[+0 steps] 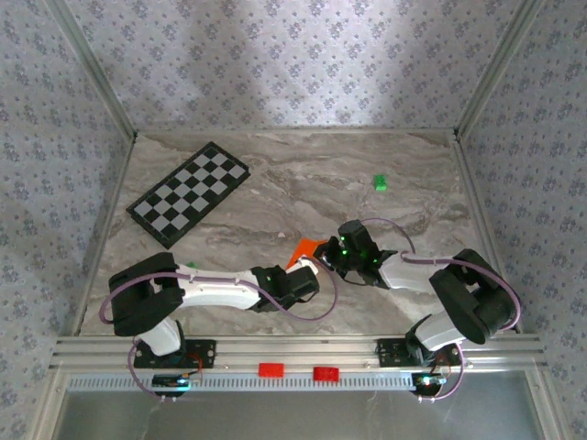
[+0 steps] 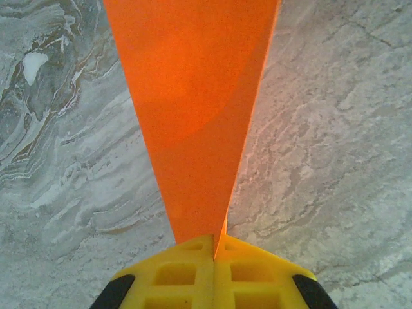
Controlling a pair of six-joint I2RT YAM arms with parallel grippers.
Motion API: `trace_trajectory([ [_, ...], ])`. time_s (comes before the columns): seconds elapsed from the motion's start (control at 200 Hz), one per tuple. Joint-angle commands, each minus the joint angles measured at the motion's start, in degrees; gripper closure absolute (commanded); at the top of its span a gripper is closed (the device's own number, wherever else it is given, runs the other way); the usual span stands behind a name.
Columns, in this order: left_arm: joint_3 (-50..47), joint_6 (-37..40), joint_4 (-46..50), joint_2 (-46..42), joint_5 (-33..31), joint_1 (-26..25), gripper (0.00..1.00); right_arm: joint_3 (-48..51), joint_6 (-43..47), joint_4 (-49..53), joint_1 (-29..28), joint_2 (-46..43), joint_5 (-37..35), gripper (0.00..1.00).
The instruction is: Fold a paper plane with a square sheet of paper (pick it up from the middle)
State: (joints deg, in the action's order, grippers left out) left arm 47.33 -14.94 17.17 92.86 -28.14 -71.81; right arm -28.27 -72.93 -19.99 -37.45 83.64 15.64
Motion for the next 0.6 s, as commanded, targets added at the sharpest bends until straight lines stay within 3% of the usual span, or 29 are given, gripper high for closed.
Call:
trace_trajectory([
  [0.0,0.3,-0.1,1.6,0.3,-1.2,-0.6,1.00,0.0,-0.5,-0.8,0.5,-1.4,0.5,1.00],
  [0.085,0.1,-0.4,1.2,0.1,-0.5,-0.6,1.00,0.1,0.5,0.5,1.0,-2.5,0.9,0.99],
  [0.24,0.2,-1.9,0.7,-1.2,3.7,0.8,1.00,0.5,4.9,11.7,3.3,-9.1,-1.5,0.74],
  [0.42,-2.9,-4.6,-4.9,-5.7,21.7,7.5,1.00,2.0,9.3,26.8,7.3,-22.0,-6.3,0.61],
  [0.595,-5.4,-6.6,-9.5,-7.8,34.3,13.4,1.00,6.5,9.2,30.1,10.2,-33.2,-8.0,0.56],
])
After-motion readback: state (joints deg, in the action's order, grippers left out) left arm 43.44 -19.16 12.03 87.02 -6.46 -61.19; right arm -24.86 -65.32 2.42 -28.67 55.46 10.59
